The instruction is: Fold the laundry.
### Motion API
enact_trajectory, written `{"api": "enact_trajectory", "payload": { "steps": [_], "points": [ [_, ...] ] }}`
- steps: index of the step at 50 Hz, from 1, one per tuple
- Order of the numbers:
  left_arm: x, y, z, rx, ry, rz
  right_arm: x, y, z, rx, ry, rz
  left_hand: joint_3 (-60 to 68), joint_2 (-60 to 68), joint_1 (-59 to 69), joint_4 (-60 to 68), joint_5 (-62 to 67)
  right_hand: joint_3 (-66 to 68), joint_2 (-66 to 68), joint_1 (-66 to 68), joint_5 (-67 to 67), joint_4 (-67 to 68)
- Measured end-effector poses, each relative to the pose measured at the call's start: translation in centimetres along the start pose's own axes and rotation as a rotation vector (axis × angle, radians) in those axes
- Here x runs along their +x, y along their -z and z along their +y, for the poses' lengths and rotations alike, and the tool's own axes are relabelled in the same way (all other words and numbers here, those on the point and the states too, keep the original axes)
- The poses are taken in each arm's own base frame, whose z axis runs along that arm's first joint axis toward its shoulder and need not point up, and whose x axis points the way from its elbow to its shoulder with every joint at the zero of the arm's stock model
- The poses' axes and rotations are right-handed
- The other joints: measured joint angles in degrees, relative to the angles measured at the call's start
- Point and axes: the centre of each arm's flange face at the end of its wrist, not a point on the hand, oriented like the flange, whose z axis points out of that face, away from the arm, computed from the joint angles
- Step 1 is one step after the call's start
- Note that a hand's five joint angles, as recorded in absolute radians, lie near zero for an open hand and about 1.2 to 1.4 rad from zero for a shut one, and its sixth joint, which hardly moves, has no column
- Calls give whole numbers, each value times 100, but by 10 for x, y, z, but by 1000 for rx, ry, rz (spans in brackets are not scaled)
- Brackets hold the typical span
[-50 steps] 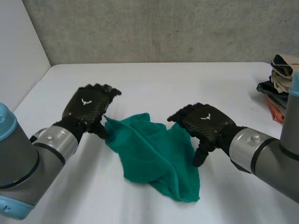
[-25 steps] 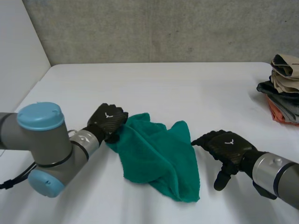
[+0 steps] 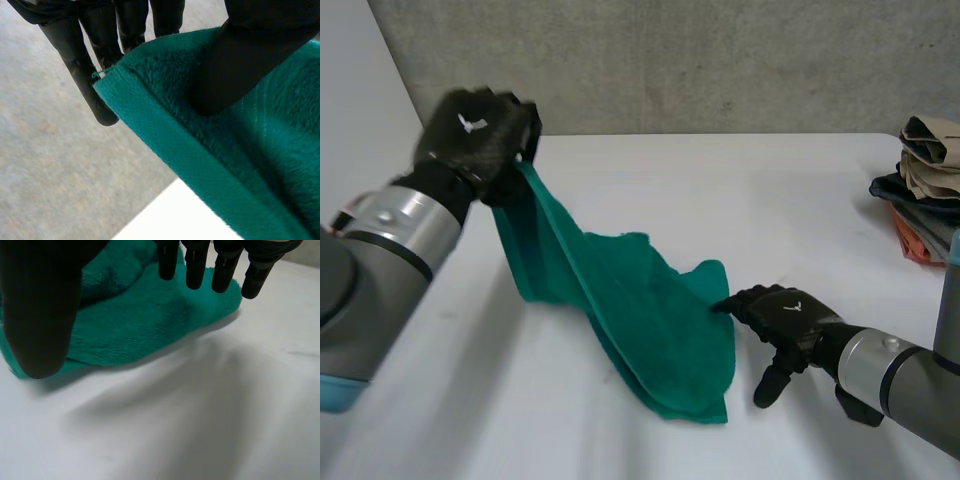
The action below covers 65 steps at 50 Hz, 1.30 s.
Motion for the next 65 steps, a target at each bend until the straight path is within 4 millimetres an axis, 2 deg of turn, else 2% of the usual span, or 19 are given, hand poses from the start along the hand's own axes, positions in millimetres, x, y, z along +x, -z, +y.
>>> {"api": "enact_trajectory", "payload": {
  "steps": [1, 4, 10, 17, 21, 24, 27, 31, 37, 42, 46, 51, 53, 56, 57, 60, 62, 63, 65],
  "points": [
    [-6, 4, -14, 28, 23, -14, -3, 1, -2, -9, -78, -14, 0, 0, 0, 0, 0, 0, 0, 0, 0, 0],
    [-12, 8, -28, 54, 44, -27, -7, 2, -2, -16, -140, -25, 5, 0, 0, 2, 0, 0, 0, 0, 0, 0],
    [-16, 12, -45, 78, 80, -34, -22, -7, 2, 23, -143, -54, 12, 7, 0, 2, 0, 0, 0, 0, 0, 0],
    [-18, 13, -63, 115, 146, -33, -36, -40, 11, 93, -46, -12, 12, 7, 0, 24, 0, 218, 213, 180, 213, 228],
    [-22, 17, -78, 161, 168, -42, -31, -60, 12, 122, -7, 68, 12, 7, 0, 24, 0, 4650, 4798, 4441, 4523, 4580],
    [-25, 21, -85, 184, 168, -51, -20, -63, -3, 192, 27, 141, 12, 7, 0, 24, 0, 5513, 5531, 5076, 5395, 5576],
    [-28, 24, -88, 194, 164, -57, -11, -54, -28, 280, 70, 195, 12, 7, 0, 24, 0, 5551, 5531, 5076, 5420, 5635],
    [-34, 28, -84, 181, 153, -81, 11, -13, -90, 460, 202, 311, 17, 7, 0, 25, 0, 5576, 5531, 5076, 5436, 5642],
    [-57, 30, -56, 80, 121, -161, 42, 48, -146, 491, 396, 424, 33, 17, 0, 25, 0, 5577, 5531, 5076, 5473, 5643],
    [-72, 32, -26, -31, 114, -213, 53, 72, -159, 380, 447, 397, 33, 17, 0, 25, 0, 5577, 5531, 5076, 5483, 5647],
    [-72, 29, 9, -150, 137, -206, 58, 70, -156, 255, 449, 328, 33, 17, 0, 26, 0, 5577, 5531, 5076, 5485, 5654],
    [-63, 16, 46, -255, 162, -163, 66, 51, -148, 147, 460, 280, 33, 17, 0, 26, 0, 5577, 5531, 5076, 5486, 5657],
    [-59, -1, 59, -258, 159, -143, 74, 34, -145, 115, 470, 276, 35, 20, 0, 26, 0, 5580, 5531, 5076, 5486, 5660],
    [-58, -23, 63, -208, 146, -134, 82, 14, -150, 119, 493, 300, 36, 22, 0, 26, 1, 5600, 5531, 5076, 5486, 5665],
    [-59, -40, 58, -142, 133, -135, 86, 3, -157, 143, 515, 329, 37, 22, 0, 26, 0, 5611, 5531, 5076, 5496, 5667],
    [-66, -73, 37, 18, 109, -153, 90, -12, -183, 245, 569, 416, 38, 22, 0, 26, 0, 5611, 5531, 5076, 5499, 5668],
    [-72, -88, 20, 113, 100, -170, 91, -16, -198, 310, 592, 462, 38, 23, 0, 26, 0, 5611, 5531, 5076, 5499, 5669],
    [-79, -101, 1, 219, 93, -193, 91, -16, -220, 412, 620, 526, 38, 23, 0, 26, 0, 5611, 5531, 5076, 5499, 5669],
    [-88, -110, -19, 324, 91, -221, 90, -13, -239, 509, 640, 580, 38, 23, 0, 27, 0, 5611, 5531, 5076, 5511, 5669]
  ]
}}
